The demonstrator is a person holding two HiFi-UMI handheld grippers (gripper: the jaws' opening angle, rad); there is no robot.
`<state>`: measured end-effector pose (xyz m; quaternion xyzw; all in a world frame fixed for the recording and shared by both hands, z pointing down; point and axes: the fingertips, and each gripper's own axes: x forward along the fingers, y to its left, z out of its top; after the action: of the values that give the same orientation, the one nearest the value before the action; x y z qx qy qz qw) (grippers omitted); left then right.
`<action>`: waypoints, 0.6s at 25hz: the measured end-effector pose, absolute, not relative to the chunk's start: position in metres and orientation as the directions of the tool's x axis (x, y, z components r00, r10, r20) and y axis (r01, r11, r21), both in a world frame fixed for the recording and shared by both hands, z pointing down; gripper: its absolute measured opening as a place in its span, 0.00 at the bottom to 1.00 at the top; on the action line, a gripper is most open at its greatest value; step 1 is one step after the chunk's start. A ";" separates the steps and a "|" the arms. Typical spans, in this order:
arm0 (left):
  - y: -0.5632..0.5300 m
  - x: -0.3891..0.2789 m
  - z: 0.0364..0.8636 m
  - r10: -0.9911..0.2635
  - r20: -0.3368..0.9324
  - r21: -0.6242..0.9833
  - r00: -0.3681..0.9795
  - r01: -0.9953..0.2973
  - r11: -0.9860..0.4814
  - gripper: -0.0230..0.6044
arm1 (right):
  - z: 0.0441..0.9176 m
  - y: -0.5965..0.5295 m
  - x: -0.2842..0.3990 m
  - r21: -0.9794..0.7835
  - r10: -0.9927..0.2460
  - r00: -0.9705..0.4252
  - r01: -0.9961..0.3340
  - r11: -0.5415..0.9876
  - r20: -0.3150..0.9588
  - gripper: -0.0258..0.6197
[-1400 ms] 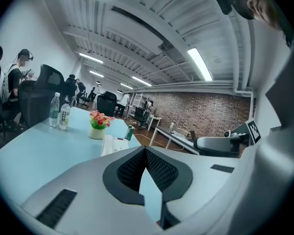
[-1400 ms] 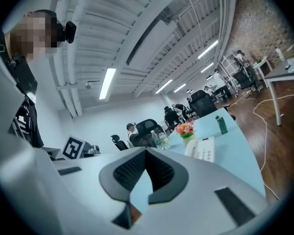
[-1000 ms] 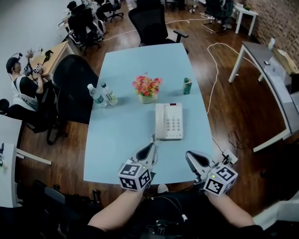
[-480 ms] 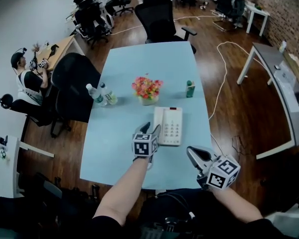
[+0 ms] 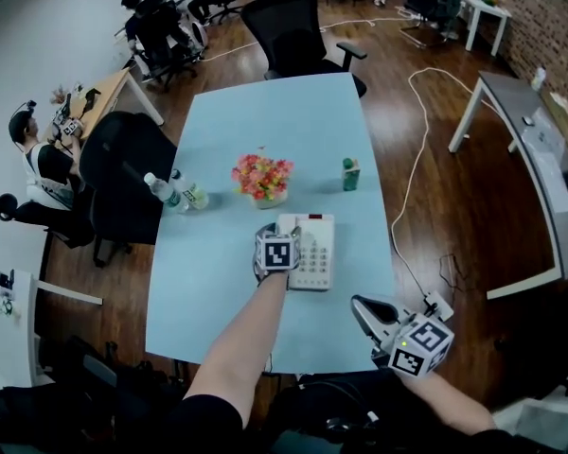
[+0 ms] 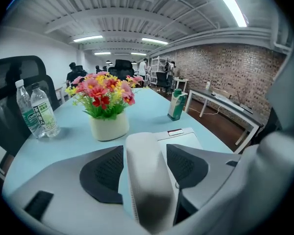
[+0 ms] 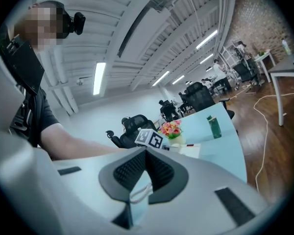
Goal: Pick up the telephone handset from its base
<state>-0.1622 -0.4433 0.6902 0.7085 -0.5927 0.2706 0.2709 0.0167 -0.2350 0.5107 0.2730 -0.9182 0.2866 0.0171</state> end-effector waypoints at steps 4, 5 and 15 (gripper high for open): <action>-0.451 -0.157 0.705 -0.670 0.727 0.067 0.151 -0.987 -0.149 0.47 | 0.516 -0.242 0.028 -0.520 -0.523 -0.828 -0.543 0.659 0.203 0.07; -0.450 -0.159 0.706 -0.668 0.730 0.067 0.146 -0.988 -0.143 0.47 | 0.516 -0.242 0.030 -0.518 -0.529 -0.823 -0.550 0.655 0.206 0.07; -0.443 -0.160 0.677 -0.712 0.676 0.148 0.189 -0.982 -0.120 0.43 | 0.508 -0.235 0.030 -0.508 -0.562 -0.804 -0.573 0.643 0.197 0.07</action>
<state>-0.1602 -0.4433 0.6769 0.7126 -0.5941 0.2289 0.2947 0.0299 -0.2346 0.5081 0.3131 -0.9063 0.2837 0.0104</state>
